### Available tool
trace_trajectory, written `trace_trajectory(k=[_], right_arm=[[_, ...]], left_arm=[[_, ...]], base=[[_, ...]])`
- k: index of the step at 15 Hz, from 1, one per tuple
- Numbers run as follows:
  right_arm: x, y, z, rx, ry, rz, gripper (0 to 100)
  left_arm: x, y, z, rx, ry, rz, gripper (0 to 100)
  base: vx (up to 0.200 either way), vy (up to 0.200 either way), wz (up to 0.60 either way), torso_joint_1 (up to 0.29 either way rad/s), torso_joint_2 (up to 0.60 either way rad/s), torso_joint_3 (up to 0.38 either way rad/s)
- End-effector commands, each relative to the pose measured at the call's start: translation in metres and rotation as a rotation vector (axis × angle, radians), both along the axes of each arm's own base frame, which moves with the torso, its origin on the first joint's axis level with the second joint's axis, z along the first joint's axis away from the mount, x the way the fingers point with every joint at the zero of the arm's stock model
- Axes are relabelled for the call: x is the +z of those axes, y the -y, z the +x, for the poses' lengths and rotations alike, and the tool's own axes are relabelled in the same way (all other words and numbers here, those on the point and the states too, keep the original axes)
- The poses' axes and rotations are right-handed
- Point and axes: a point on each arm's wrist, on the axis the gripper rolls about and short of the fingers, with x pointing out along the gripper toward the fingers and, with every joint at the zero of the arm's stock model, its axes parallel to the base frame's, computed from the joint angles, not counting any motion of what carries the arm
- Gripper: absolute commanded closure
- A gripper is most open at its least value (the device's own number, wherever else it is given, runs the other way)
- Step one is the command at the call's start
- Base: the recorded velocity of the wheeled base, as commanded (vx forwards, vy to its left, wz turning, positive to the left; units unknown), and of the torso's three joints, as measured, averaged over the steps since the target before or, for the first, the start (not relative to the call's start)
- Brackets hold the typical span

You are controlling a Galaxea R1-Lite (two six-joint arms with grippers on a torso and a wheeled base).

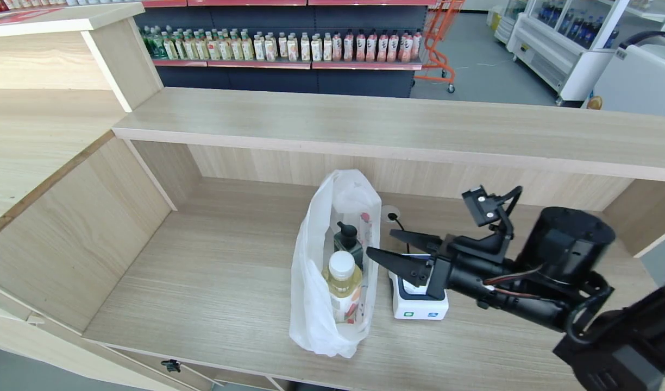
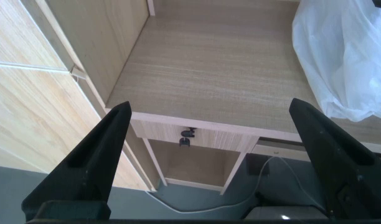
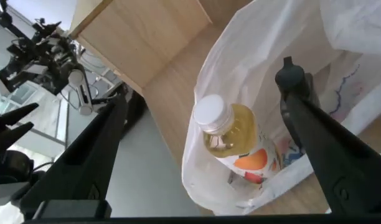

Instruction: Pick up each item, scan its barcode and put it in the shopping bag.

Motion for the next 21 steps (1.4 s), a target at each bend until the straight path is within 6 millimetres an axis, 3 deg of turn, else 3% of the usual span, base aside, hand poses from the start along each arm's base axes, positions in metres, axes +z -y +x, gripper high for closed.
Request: trace_trajectory(k=[1, 2, 3, 4, 5, 7, 10, 13, 15, 21], right_arm=[[0.042, 0.055, -0.055, -0.091, 0.083, -0.025, 0], [0.047, 0.069, -0.063, -0.136, 0.09, -0.037, 0], [0.048, 0.095, -0.078, -0.256, 0.064, -0.069, 0], [0.035, 0.125, -0.104, -0.449, 0.013, -0.179, 0], [0.021, 0.139, -0.125, -0.59, -0.046, -0.244, 0], [-0.02, 0.156, -0.188, -0.877, -0.151, -0.325, 0], [-0.055, 0.164, -0.24, -1.006, -0.064, -0.332, 0], [-0.072, 0.166, -0.26, -1.066, -0.051, -0.321, 0], [-0.073, 0.164, -0.264, -1.155, -0.02, -0.302, 0], [-0.074, 0.165, -0.267, -1.15, 0.001, -0.241, 0]], left_arm=[[0.0, 0.0, 0.0, 0.0, 0.0, 0.0, 0], [0.0, 0.0, 0.0, 0.0, 0.0, 0.0, 0], [0.0, 0.0, 0.0, 0.0, 0.0, 0.001, 0], [0.0, 0.0, 0.0, 0.0, 0.0, 0.0, 0], [0.0, 0.0, 0.0, 0.0, 0.0, 0.0, 0], [0.0, 0.0, 0.0, 0.0, 0.0, 0.0, 0], [0.0, 0.0, 0.0, 0.0, 0.0, 0.0, 0], [0.0, 0.0, 0.0, 0.002, 0.0, 0.0, 0], [0.0, 0.0, 0.0, 0.0, 0.0, 0.0, 0], [0.0, 0.0, 0.0, 0.002, 0.0, 0.001, 0]], base=[[0.0, 0.0, 0.0, 0.0, 0.0, 0.0], [0.0, 0.0, 0.0, 0.0, 0.0, 0.0], [0.0, 0.0, 0.0, 0.0, 0.0, 0.0], [0.0, 0.0, 0.0, 0.0, 0.0, 0.0], [0.0, 0.0, 0.0, 0.0, 0.0, 0.0], [0.0, 0.0, 0.0, 0.0, 0.0, 0.0], [0.0, 0.0, 0.0, 0.0, 0.0, 0.0], [0.0, 0.0, 0.0, 0.0, 0.0, 0.0], [0.0, 0.0, 0.0, 0.0, 0.0, 0.0], [0.0, 0.0, 0.0, 0.0, 0.0, 0.0]])
